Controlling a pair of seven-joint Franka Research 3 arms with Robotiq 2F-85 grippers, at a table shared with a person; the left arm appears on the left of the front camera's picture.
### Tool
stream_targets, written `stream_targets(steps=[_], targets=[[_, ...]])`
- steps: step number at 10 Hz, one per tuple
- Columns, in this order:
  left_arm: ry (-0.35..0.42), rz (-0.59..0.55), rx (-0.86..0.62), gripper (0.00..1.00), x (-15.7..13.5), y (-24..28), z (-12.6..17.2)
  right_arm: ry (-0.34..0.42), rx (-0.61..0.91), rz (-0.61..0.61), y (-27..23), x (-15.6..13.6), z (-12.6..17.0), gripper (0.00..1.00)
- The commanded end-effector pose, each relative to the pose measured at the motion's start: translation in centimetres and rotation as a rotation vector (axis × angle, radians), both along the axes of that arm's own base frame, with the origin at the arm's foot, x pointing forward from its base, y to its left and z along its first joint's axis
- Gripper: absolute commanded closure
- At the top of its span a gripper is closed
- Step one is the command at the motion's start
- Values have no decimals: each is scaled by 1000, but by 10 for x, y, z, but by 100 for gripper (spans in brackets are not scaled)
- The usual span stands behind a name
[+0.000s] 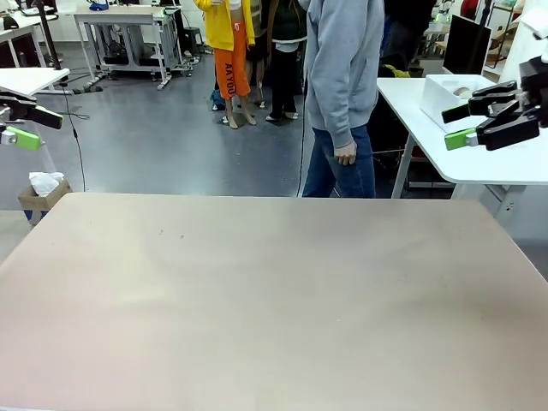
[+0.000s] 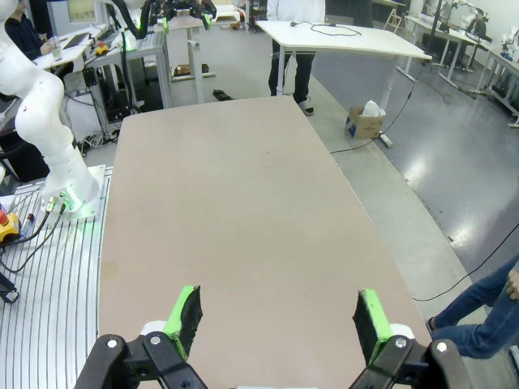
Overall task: Stack the cups and store them in the basket.
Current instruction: Place the stack of Reusable plastic cups into the Pantry Basket.
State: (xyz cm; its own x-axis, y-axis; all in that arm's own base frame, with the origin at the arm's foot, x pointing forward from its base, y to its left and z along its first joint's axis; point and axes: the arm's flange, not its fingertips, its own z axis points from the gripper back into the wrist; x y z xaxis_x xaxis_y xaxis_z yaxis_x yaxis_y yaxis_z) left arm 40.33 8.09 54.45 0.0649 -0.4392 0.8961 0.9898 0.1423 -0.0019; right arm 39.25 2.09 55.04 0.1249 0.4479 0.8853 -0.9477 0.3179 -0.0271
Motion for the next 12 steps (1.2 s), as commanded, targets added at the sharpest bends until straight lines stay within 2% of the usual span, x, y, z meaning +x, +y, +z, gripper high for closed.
stream_targets(steps=[1, 12], targets=[[1, -2, -9, 0, -2, -2, 3, -5, 23, -1, 2, -1, 3, 0], [1, -2, -9, 0, -2, -2, 3, -5, 23, -1, 2, -1, 3, 0]])
